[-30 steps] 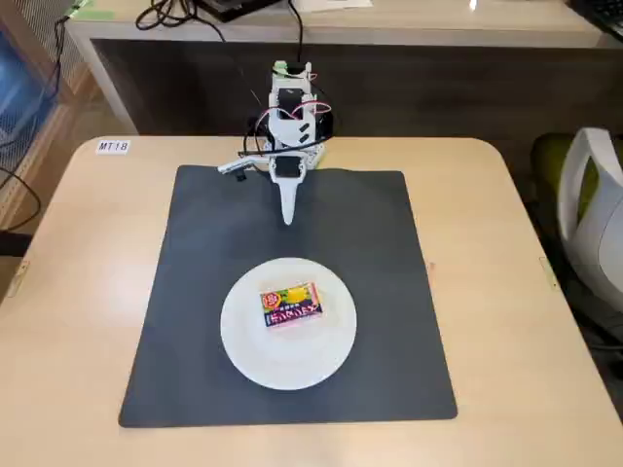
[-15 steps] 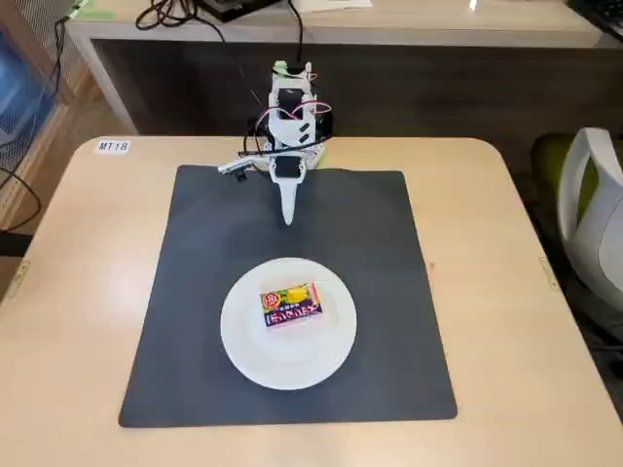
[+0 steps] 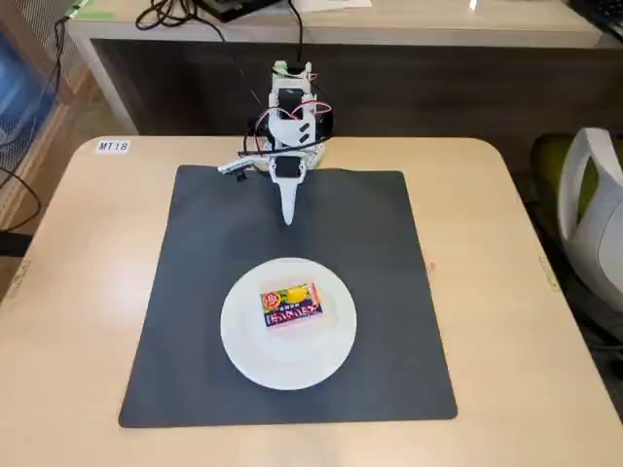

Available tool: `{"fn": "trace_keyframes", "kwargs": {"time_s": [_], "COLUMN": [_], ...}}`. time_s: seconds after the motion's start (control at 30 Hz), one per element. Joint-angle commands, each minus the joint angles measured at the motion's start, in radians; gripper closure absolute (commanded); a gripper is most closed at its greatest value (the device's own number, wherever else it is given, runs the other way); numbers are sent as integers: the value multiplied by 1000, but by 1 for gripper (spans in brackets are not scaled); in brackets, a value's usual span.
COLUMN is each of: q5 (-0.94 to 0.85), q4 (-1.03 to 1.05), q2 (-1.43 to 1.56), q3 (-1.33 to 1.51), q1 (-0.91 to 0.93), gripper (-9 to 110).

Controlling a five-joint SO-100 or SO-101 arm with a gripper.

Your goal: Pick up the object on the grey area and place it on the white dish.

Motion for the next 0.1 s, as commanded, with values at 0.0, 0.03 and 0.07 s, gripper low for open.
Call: {"fn": "trace_keyframes", "kwargs": {"time_s": [0.0,0.03,0.07], "q5": [-9,-9,-9], "q4": [-12,-12,-12], "q2": [25,25,25], "q3": [77,77,77], "q1": [-11,-11,-11], "gripper": [101,101,101]}}
